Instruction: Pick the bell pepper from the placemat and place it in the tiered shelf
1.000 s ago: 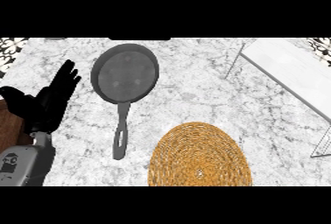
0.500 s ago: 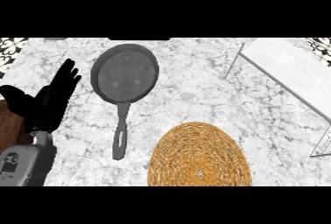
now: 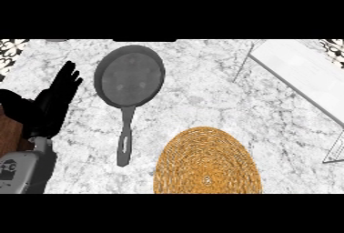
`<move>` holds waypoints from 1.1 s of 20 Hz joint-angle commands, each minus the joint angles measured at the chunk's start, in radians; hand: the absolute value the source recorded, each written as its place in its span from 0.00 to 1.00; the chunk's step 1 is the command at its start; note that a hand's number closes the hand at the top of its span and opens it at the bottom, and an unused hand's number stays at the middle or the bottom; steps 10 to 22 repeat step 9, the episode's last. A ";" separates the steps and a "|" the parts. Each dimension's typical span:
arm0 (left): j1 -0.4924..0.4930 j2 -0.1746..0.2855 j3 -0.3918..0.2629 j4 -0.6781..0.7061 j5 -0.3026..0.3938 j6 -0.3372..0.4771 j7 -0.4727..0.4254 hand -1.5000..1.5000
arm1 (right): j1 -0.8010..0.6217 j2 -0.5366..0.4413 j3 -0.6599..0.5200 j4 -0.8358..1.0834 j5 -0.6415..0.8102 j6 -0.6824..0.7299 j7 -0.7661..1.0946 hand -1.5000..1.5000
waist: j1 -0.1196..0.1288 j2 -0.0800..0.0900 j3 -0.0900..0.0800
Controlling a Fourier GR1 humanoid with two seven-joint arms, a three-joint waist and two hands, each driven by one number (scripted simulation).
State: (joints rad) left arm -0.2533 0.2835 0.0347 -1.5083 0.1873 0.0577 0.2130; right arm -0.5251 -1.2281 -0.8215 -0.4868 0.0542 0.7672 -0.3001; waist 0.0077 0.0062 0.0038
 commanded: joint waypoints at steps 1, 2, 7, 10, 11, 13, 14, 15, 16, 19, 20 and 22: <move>0.040 -0.003 -0.004 -0.038 0.009 -0.009 0.014 0.50 | 0.070 -0.094 -0.027 0.091 -0.019 0.174 -0.126 0.00 | -0.001 -0.002 0.002; -0.031 -0.018 0.002 0.027 -0.010 0.020 0.007 0.50 | 0.082 -0.077 -0.022 0.077 -0.019 0.178 -0.168 0.00 | -0.016 0.002 0.002; 0.012 -0.004 0.016 0.000 0.008 -0.002 0.007 0.50 | 0.158 -0.074 -0.002 0.016 -0.007 0.159 -0.314 0.00 | -0.016 -0.003 0.003; 0.002 0.014 0.036 0.007 0.011 -0.008 -0.001 0.50 | 0.183 -0.052 0.020 -0.004 0.001 0.145 -0.354 0.00 | -0.013 -0.003 0.004; 0.002 0.014 0.036 0.007 0.011 -0.008 -0.001 0.50 | 0.183 -0.052 0.020 -0.004 0.001 0.145 -0.354 0.00 | -0.013 -0.003 0.004; 0.002 0.014 0.036 0.007 0.011 -0.008 -0.001 0.50 | 0.183 -0.052 0.020 -0.004 0.001 0.145 -0.354 0.00 | -0.013 -0.003 0.004; 0.002 0.014 0.036 0.007 0.011 -0.008 -0.001 0.50 | 0.183 -0.052 0.020 -0.004 0.001 0.145 -0.354 0.00 | -0.013 -0.003 0.004; 0.002 0.014 0.036 0.007 0.011 -0.008 -0.001 0.50 | 0.183 -0.052 0.020 -0.004 0.001 0.145 -0.354 0.00 | -0.013 -0.003 0.004; 0.002 0.014 0.036 0.007 0.011 -0.008 -0.001 0.50 | 0.183 -0.052 0.020 -0.004 0.001 0.145 -0.354 0.00 | -0.013 -0.003 0.004; 0.002 0.014 0.036 0.007 0.011 -0.008 -0.001 0.50 | 0.183 -0.052 0.020 -0.004 0.001 0.145 -0.354 0.00 | -0.013 -0.003 0.004; 0.002 0.014 0.036 0.007 0.011 -0.008 -0.001 0.50 | 0.183 -0.052 0.020 -0.004 0.001 0.145 -0.354 0.00 | -0.013 -0.003 0.004; 0.002 0.014 0.036 0.007 0.011 -0.008 -0.001 0.50 | 0.183 -0.052 0.020 -0.004 0.001 0.145 -0.354 0.00 | -0.013 -0.003 0.004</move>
